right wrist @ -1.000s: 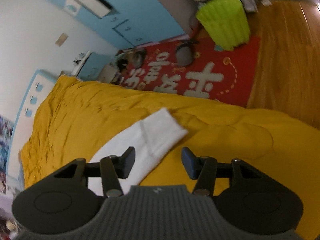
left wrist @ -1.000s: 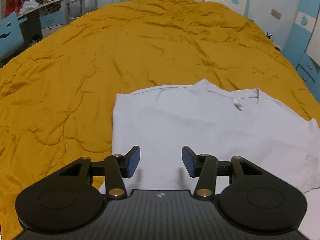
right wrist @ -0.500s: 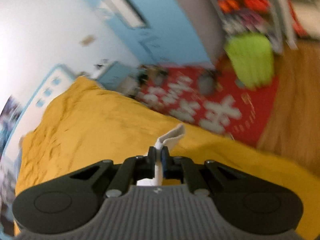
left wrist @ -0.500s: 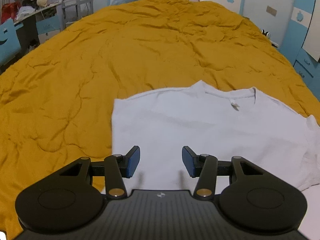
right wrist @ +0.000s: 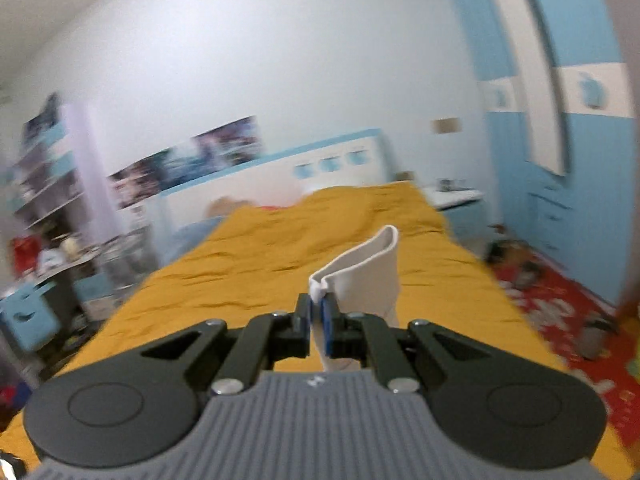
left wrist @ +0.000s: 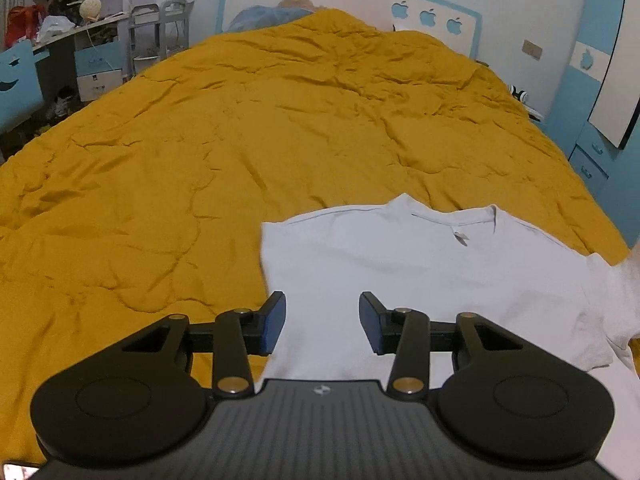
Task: Fold small clothes
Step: 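Grasp the other sleeve with the right tool and fold it across the body, then open the right tool to release the folded sleeve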
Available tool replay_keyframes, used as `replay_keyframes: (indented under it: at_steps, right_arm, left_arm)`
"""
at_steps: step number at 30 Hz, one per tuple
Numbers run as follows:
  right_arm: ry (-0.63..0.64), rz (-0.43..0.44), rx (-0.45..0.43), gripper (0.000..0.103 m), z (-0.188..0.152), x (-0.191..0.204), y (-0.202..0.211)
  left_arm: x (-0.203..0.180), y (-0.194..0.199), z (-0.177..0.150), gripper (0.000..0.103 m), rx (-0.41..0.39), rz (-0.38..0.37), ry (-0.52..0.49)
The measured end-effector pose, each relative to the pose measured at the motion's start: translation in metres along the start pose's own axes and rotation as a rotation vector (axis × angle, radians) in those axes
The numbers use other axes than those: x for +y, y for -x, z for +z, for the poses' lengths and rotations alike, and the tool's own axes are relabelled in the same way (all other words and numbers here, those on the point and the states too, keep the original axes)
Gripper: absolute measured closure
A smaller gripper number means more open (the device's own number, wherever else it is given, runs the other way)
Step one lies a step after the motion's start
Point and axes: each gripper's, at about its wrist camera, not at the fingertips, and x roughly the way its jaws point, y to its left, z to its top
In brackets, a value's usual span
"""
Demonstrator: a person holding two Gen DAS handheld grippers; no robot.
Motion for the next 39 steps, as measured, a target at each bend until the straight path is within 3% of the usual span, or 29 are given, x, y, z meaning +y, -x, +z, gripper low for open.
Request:
replay_keyframes:
  at_steps: [3,6,8,13,20,25,32,35,37,39]
  right_arm:
    - [0.011,0.07,0.033,0.103,-0.01,0.066,-0.026]
    - [-0.006,0.132,0.077,0.103,-0.038,0.121,-0.055]
    - [-0.018,0.163,0.118,0.103,-0.067,0.155,-0.075]
    - [-0.087,0.221,0.267,0.103,-0.166,0.218,-0.121]
    - [-0.142,0.274,0.451,0.103,-0.308,0.258,-0.169]
    - [-0.185,0.319,0.573,0.103,-0.375,0.27,-0.195]
    - [-0.185,0.387,0.694,0.096,-0.415,0.279,-0.215]
    - [-0.182,0.43,0.689,0.086,-0.405,0.275,-0.212]
    - [-0.162,0.444,0.663,0.071,-0.392,0.265,-0.204]
    - [-0.115,0.438,0.639,0.07,-0.38,0.256,-0.195]
  left_arm:
    - [0.008,0.007,0.005,0.054,-0.001,-0.049,0.013]
    - [0.019,0.01,0.011,0.069,0.001,-0.103,0.066]
    - [0.024,0.011,0.013,0.078,0.0,-0.111,0.091]
    - [0.044,0.006,0.013,0.081,-0.005,-0.088,0.155]
    - [0.069,-0.012,0.0,0.081,0.029,-0.109,0.216]
    - [0.075,-0.026,-0.011,0.081,0.066,-0.139,0.252]
    - [0.075,-0.041,-0.014,0.081,0.103,-0.212,0.289]
    - [0.071,-0.048,-0.015,0.077,0.122,-0.248,0.299]
    - [0.069,-0.055,-0.016,0.075,0.147,-0.263,0.313]
    - [0.065,-0.066,-0.018,0.074,0.179,-0.271,0.333]
